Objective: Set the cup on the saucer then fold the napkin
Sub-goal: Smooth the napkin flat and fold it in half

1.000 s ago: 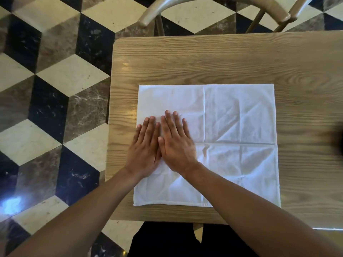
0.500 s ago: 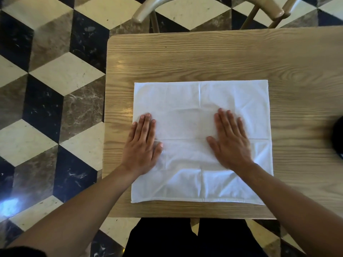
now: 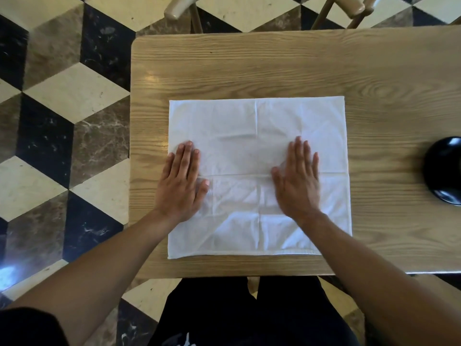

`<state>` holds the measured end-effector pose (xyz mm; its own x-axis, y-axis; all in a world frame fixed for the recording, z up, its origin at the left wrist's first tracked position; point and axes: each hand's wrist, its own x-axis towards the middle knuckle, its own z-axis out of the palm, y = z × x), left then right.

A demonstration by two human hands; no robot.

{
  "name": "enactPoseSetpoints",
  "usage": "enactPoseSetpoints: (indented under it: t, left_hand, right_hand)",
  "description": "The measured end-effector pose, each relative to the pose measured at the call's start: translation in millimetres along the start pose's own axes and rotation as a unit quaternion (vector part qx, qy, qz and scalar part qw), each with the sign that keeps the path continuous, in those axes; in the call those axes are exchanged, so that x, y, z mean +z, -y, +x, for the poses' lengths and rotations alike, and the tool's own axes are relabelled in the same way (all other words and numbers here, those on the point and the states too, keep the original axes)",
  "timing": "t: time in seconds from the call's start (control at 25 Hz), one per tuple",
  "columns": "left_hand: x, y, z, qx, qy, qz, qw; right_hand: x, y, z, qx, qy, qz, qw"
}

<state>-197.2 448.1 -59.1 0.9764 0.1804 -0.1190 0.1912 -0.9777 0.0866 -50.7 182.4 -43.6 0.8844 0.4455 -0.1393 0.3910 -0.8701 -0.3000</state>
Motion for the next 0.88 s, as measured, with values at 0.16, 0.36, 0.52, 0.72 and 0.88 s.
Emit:
enactPoseSetpoints:
  t: [0.16, 0.36, 0.52, 0.72, 0.88]
  left_hand:
    - [1.7, -0.1, 0.2, 0.002, -0.012, 0.000, 1.000]
    - [5.6, 4.4, -1.2, 0.003, -0.013, -0.003, 1.000]
    - [8.4, 5.1, -1.5, 0.008, -0.024, -0.008, 1.000]
    - [10.8, 7.3, -2.2, 0.006, -0.011, -0.018, 1.000]
    - [4.7, 5.8, -1.6, 0.012, -0.007, -0.038, 0.999]
  right_hand:
    - [40.0, 96.5, -25.6, -0.128, 0.015, 0.038, 0.991]
    - [47.7, 68.1, -32.1, -0.158, 0.002, -0.025, 0.987]
    - [28.8, -6.9, -37.0, -0.117, -0.015, -0.050, 0.992]
    - [-2.1, -89.5, -44.9, -0.057, -0.001, -0.082, 0.995]
    - [-10.5, -97.2, -45.6, -0.064, 0.010, -0.077, 0.995]
